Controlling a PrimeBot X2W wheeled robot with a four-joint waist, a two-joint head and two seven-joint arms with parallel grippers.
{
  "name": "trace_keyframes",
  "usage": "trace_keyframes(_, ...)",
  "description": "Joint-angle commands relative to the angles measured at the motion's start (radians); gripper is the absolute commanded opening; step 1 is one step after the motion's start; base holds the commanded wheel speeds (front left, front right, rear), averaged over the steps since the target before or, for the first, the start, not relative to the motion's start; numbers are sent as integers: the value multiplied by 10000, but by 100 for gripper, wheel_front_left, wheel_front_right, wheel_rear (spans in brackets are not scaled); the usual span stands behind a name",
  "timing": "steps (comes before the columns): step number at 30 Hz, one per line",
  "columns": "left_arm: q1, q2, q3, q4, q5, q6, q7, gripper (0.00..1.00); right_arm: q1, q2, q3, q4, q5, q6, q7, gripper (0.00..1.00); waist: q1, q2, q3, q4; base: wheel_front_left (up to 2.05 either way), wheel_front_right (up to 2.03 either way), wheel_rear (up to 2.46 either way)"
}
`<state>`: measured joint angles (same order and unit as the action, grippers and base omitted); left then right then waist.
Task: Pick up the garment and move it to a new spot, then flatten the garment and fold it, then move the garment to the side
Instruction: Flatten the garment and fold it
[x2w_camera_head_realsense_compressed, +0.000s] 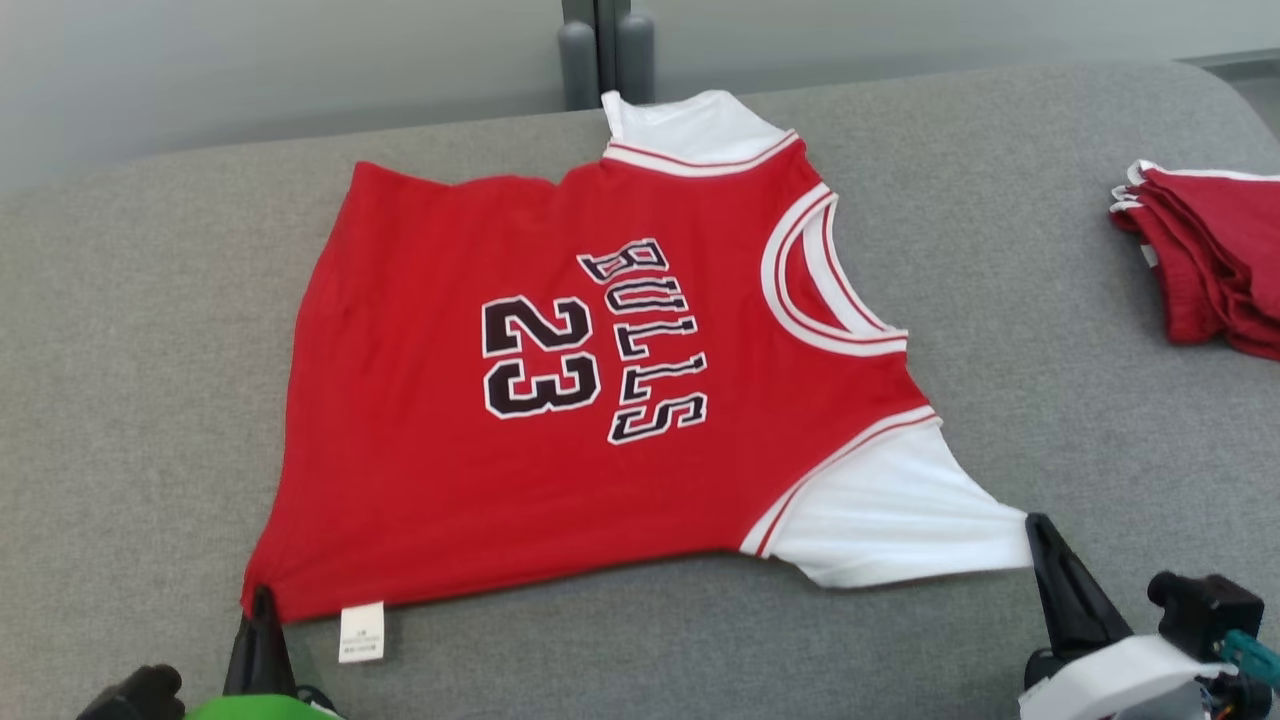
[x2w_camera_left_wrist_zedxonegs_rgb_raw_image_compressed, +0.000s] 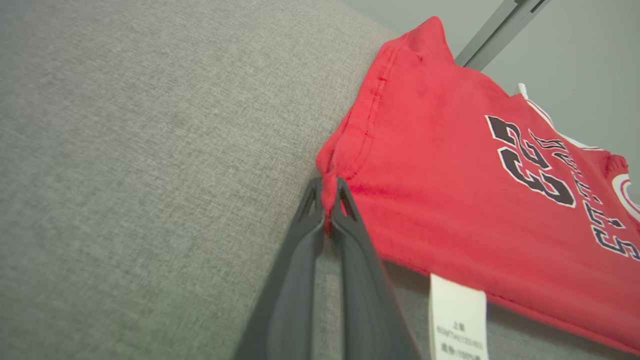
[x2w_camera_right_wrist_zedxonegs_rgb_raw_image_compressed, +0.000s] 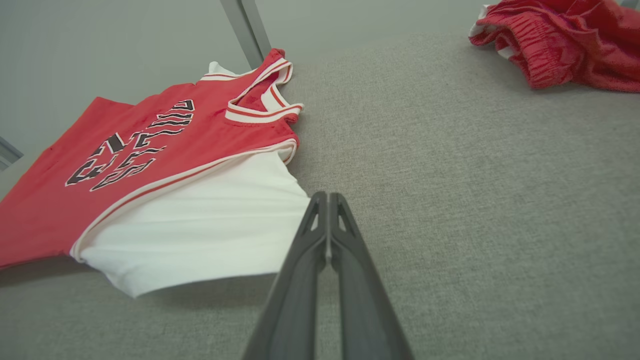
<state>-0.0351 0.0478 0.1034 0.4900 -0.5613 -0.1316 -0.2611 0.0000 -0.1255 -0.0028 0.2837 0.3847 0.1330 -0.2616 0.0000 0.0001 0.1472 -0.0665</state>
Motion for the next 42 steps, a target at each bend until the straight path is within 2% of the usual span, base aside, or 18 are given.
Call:
trace_keyframes(1,359,78,79,-97,-99,19,-53,0,381,-93,-80,-28,108,-44,-44,0,0,-1,-596,146,0,0,0)
trace_keyframes(7,1322,67,-660,-851,-622,19,-50,0,1482,-141,-93,-365,261,-43,-44,0,0,-1,-828,253,0,0,0)
trace_keyframes(11,1424,69,-1076,-1608,-748,18,-44,0,1397,-52,-123,-906,356,-35,-44,0,0,-1,-678,314,0,0,0)
trace_keyframes(19,-205,63,-1304,-2015,-726,18,-43,0,-622,-17,-129,-1243,403,-33,-43,0,0,-1,202,429,0,0,0)
trace_keyframes(29,-2594,58,-1537,-872,-222,17,-31,0,-3877,-174,327,89,-418,-33,-43,0,0,-1,1535,558,0,0,0)
trace_keyframes(39,-3745,59,-1345,-140,-12,17,-31,0,-5572,-77,-110,1327,-1332,-33,-43,0,0,-1,2171,693,0,0,0)
trace_keyframes(40,-3761,59,-1373,-82,-32,17,-31,1,-5609,-52,-216,1412,-1436,-33,-43,24,0,-1,2181,708,0,0,0)
trace_keyframes(41,-3803,59,-1382,-42,-57,17,-31,59,-5645,-3,-318,1457,-1517,-33,-43,85,0,-1,2183,730,0,0,0)
trace_keyframes(42,-3829,66,-1323,-101,-105,17,-32,100,-5679,25,-400,1350,-1615,-33,-45,100,0,-1,2187,749,0,0,0)
